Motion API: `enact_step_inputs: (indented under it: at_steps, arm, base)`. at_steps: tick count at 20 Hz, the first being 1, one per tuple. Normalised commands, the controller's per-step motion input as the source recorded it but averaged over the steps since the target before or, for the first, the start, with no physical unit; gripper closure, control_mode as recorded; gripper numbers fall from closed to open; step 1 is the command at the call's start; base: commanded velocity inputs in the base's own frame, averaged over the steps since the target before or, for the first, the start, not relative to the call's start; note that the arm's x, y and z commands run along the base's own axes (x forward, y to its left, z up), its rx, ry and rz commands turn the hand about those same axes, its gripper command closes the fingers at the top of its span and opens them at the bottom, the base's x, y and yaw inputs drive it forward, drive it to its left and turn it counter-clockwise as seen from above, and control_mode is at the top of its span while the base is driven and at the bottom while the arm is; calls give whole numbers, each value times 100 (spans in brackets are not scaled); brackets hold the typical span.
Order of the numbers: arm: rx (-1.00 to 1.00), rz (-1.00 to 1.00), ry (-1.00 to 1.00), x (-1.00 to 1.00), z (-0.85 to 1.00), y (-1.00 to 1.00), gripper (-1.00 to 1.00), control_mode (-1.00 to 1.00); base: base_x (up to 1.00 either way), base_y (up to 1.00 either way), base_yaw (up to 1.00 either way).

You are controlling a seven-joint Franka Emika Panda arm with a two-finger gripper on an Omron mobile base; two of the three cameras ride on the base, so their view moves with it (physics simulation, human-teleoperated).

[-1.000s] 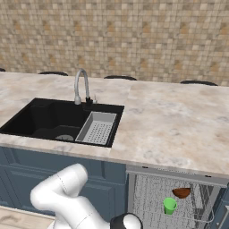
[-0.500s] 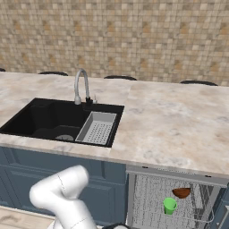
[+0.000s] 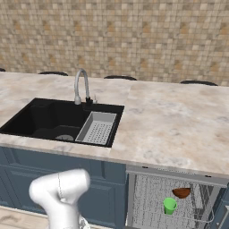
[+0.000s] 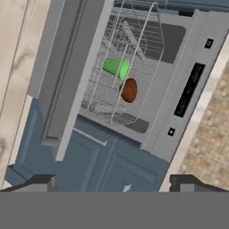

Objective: Pick up the cup and bowl from the counter, place them in the dishwasher, and close the dishwasher door.

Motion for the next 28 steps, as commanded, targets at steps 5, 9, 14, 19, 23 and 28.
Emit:
enact_step_inputs:
  at_steps: [5, 9, 14, 19, 23, 28]
  arm:
    - [-12, 0, -13, 0, -78, 100, -100, -100]
    - [-5, 0, -13, 9, -62, 95, -100, -100]
    - [-4, 0, -10, 27, -52, 71, -100, -100]
    - [0, 0, -10, 29, -43, 3, -100, -100]
    - [0, 0, -11, 4, -61, -18, -100, -100]
    - [0, 0, -15, 0, -70, -29, -100, -100]
  base:
    - [0, 0, 0]
    - [0, 0, 0]
    - [0, 0, 0]
    - [0, 0, 0]
    - [0, 0, 0]
    - [0, 0, 0]
